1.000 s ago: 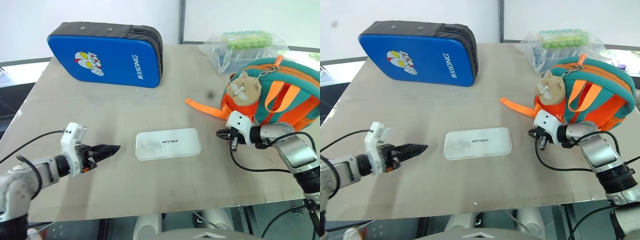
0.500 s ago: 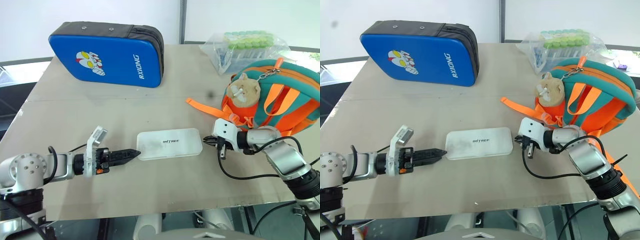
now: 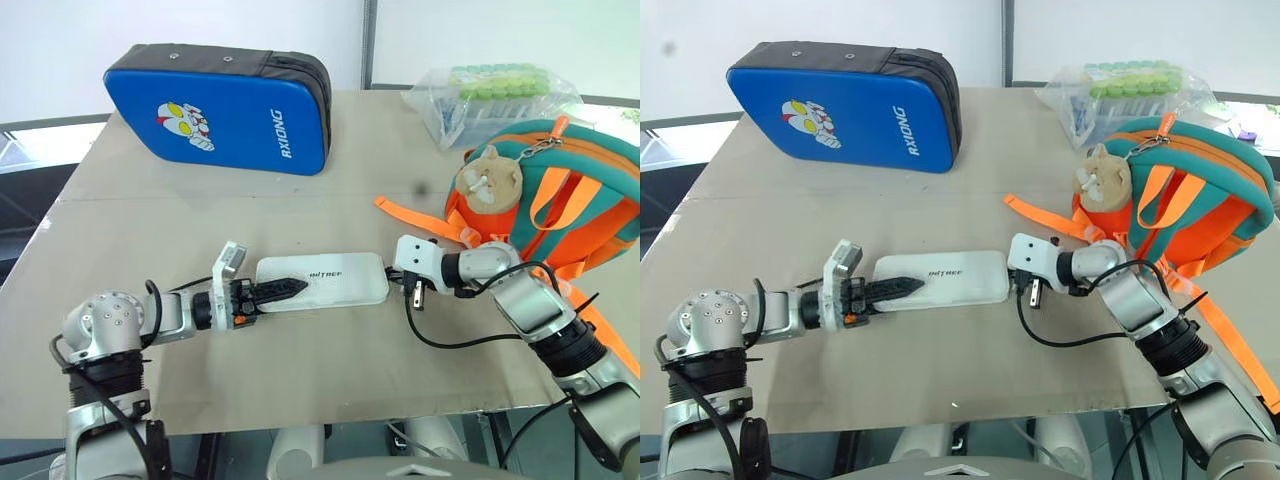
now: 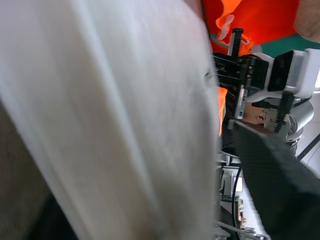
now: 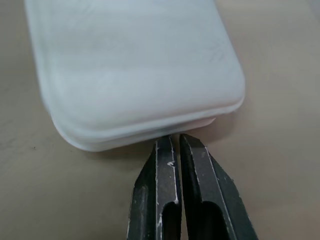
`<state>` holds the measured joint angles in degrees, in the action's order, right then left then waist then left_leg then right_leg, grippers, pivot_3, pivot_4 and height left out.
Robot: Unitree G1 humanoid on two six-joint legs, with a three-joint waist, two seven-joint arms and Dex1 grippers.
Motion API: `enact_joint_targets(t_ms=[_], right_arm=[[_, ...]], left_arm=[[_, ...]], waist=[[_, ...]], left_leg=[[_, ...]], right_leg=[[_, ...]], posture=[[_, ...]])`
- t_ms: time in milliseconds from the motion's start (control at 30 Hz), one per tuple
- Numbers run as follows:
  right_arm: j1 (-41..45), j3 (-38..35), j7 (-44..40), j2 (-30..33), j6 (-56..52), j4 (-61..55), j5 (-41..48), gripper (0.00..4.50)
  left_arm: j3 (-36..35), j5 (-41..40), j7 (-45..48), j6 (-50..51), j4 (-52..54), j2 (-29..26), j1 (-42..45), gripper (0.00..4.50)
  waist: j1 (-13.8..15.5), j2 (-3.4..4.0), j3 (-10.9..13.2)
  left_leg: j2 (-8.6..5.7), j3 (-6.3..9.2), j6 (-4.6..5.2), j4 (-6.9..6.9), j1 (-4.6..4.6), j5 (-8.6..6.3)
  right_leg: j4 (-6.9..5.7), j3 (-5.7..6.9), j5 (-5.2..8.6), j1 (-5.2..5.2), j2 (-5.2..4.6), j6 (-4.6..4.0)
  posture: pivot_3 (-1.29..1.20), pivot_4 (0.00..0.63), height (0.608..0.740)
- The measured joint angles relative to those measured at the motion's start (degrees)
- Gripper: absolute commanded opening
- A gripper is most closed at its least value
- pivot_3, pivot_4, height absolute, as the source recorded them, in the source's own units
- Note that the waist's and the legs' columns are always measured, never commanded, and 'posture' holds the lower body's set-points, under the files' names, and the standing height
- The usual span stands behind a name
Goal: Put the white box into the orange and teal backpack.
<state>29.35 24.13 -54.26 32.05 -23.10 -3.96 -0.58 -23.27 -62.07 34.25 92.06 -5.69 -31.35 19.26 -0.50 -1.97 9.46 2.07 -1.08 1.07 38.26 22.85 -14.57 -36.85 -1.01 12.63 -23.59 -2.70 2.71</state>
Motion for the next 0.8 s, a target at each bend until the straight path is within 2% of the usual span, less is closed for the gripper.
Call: enact_joint_targets(t_ms=[33, 67, 167, 200, 267, 367, 433, 500, 533, 633, 700, 800], right_arm=[[-0.5, -0.6, 0.2, 0.0, -0.2, -0.1, 0.3, 0.0], [-1.1, -1.3, 0.5, 0.0, -0.5, -0.7, 0.8, 0.0], [-6.5, -7.5, 2.3, 0.0, -5.1, -7.9, 5.0, 0.0], [-9.3, -11.1, 3.0, 0.1, -8.3, -12.4, 7.9, 0.41], [-11.6, -15.4, 4.4, 0.1, -12.2, -16.7, 10.8, 0.74], [-18.0, -26.4, 7.4, -0.4, -20.0, -28.2, 19.2, 2.29], [-26.2, -37.3, 9.5, -2.5, -25.7, -39.0, 28.4, 3.14], [-36.1, -52.0, 14.5, -3.6, -31.2, -49.2, 42.0, 4.25], [-37.8, -55.5, 16.3, -3.7, -32.1, -50.9, 45.2, 4.47], [-47.3, -67.8, 22.9, -2.2, -33.3, -53.9, 56.5, 4.5], [-53.7, -75.0, 26.9, 0.2, -33.9, -53.9, 60.5, 4.5], [-51.4, -76.6, 34.1, 2.3, -33.7, -52.0, 62.8, 4.5]], left_arm=[[-0.5, -0.7, 0.3, 0.1, 0.0, 0.4, 0.1, 1.36], [-0.7, -0.9, 0.3, 0.1, 0.1, 0.5, 0.1, 1.2], [-1.3, -1.1, 0.2, 0.0, 0.4, 1.4, -0.3, 1.16], [-1.7, -1.2, 0.3, -0.2, 0.7, 1.6, -1.3, 1.16], [-1.8, -1.2, 0.4, -0.7, 1.2, 1.7, -1.7, 1.16], [-2.0, -1.4, 0.2, -1.8, 3.0, 2.3, -2.1, 1.16], [-2.7, -1.7, 0.3, -3.1, 3.5, 2.4, -2.9, 1.15], [-2.3, -1.1, 1.0, -6.5, 5.1, 2.2, -3.0, 1.14], [-2.2, -1.0, 1.1, -7.3, 5.2, 1.9, -3.0, 1.14], [-0.5, -0.6, 1.2, -9.6, 5.7, 2.0, -2.0, 1.14], [0.0, -0.3, 2.5, -11.6, 5.9, 1.6, -1.9, 1.14], [2.9, 0.3, 5.2, -14.2, 7.7, 0.4, -1.3, 1.14]], waist=[[0.1, -0.01, 0.0], [0.1, -0.01, 0.0], [0.3, 0.0, 0.0], [0.2, -0.02, 0.0], [0.2, -0.02, 0.0], [0.4, -0.01, 0.0], [0.9, -0.04, 0.0], [1.3, -0.02, 0.0], [1.2, -0.03, 0.0], [1.0, 0.0, 0.0], [1.0, -0.07, 0.0], [0.2, -0.12, -0.1]], left_leg=[[0.0, 0.0, 0.0, 0.0, 0.0, 0.0], [0.0, 0.02, 0.0, 0.0, 0.0, 0.0], [0.0, 0.13, 0.0, -0.03, 0.04, 0.0], [0.02, 0.17, 0.0, -0.03, -0.01, 0.0], [0.01, 0.18, 0.0, -0.03, 0.0, 0.0], [0.02, 0.21, 0.0, -0.03, 0.01, 0.0], [0.06, 0.24, 0.0, -0.07, 0.03, -0.01], [0.08, 0.25, -0.01, -0.17, 0.02, -0.02], [0.09, 0.21, -0.01, -0.17, -0.04, -0.02], [0.07, 0.06, 0.0, -0.09, -0.07, -0.01], [0.07, -0.04, 0.01, -0.02, -0.07, -0.01], [0.12, -0.08, 0.02, 0.06, -0.09, -0.01]], right_leg=[[0.0, 0.01, 0.0, 0.0, -0.02, 0.0], [0.0, 0.01, 0.0, 0.0, -0.03, -0.01], [0.01, 0.05, 0.0, 0.0, -0.07, -0.01], [-0.01, 0.02, 0.0, 0.0, -0.08, 0.01], [0.01, 0.02, 0.02, 0.0, -0.08, -0.04], [0.01, 0.06, 0.04, 0.0, -0.08, -0.07], [0.01, 0.16, 0.05, 0.01, -0.05, -0.05], [0.03, 0.12, 0.06, -0.01, -0.06, -0.07], [0.04, 0.06, 0.06, -0.01, -0.06, -0.07], [0.04, -0.1, 0.06, -0.01, -0.1, -0.07], [0.06, -0.13, 0.07, -0.01, -0.11, -0.05], [0.1, -0.2, 0.1, -0.02, -0.14, 0.02]], posture=[[0.0, 0.15, 0.74], [0.0, 0.15, 0.74], [0.0, 0.15, 0.74], [0.0, 0.15, 0.74], [0.0, 0.15, 0.74], [0.0, 0.15, 0.74], [0.0, 0.15, 0.74], [0.0, 0.15, 0.74], [0.0, 0.15, 0.74], [0.0, 0.15, 0.74], [0.0, 0.15, 0.74], [0.0, 0.15, 0.74]])
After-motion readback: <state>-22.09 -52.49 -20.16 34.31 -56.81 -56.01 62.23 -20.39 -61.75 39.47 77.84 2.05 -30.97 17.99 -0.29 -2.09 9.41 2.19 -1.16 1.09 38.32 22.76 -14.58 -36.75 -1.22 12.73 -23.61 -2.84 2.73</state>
